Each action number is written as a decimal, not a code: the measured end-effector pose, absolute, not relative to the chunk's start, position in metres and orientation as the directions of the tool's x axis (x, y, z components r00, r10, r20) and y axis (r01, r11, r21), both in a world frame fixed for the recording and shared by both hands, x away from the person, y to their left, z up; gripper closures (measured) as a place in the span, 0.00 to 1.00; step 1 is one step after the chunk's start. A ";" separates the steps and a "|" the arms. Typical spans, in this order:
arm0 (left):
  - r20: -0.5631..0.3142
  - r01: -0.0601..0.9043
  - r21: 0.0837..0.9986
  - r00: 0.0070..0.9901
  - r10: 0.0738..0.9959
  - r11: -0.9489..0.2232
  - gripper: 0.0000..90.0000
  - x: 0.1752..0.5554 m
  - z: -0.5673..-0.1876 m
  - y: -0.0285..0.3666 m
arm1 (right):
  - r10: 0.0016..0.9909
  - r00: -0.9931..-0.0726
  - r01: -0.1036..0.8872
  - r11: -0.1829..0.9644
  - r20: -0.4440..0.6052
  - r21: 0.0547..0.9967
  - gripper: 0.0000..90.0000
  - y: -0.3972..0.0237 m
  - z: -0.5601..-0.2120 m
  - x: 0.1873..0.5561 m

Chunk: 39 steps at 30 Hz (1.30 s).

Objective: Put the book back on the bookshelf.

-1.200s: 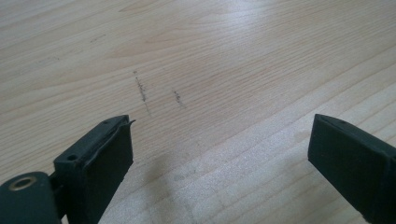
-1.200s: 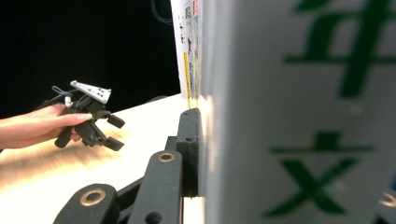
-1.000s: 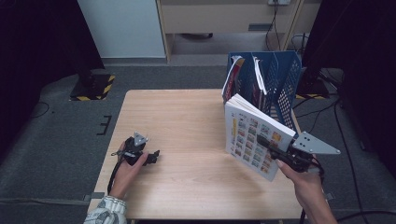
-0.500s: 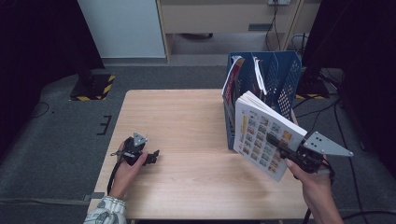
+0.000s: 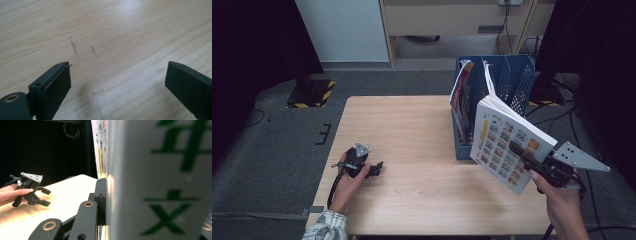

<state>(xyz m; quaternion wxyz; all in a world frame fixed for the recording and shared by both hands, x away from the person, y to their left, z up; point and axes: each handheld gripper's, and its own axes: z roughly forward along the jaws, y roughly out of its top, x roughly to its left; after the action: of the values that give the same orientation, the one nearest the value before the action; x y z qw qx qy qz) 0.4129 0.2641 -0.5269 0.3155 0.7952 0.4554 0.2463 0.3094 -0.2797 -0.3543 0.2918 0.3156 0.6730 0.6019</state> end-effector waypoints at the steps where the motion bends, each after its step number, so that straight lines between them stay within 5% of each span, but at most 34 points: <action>1: 0.104 0.568 0.727 0.463 0.880 -0.385 0.07 0.413 -0.527 0.264 | 0.779 -0.627 0.075 0.078 -0.014 0.994 0.82 -0.281 -0.353 0.309; 39: 0.100 0.565 0.736 0.456 0.884 -0.374 0.06 0.414 -0.526 0.267 | 0.868 -0.497 0.093 0.077 -0.021 0.993 0.82 -0.319 -0.316 0.332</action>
<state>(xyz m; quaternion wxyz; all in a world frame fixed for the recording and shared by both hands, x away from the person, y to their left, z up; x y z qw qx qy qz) 0.4136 0.2666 -0.5265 0.3209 0.7906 0.4581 0.2491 0.3317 -0.3187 -0.3165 0.3396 0.3694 0.6506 0.5701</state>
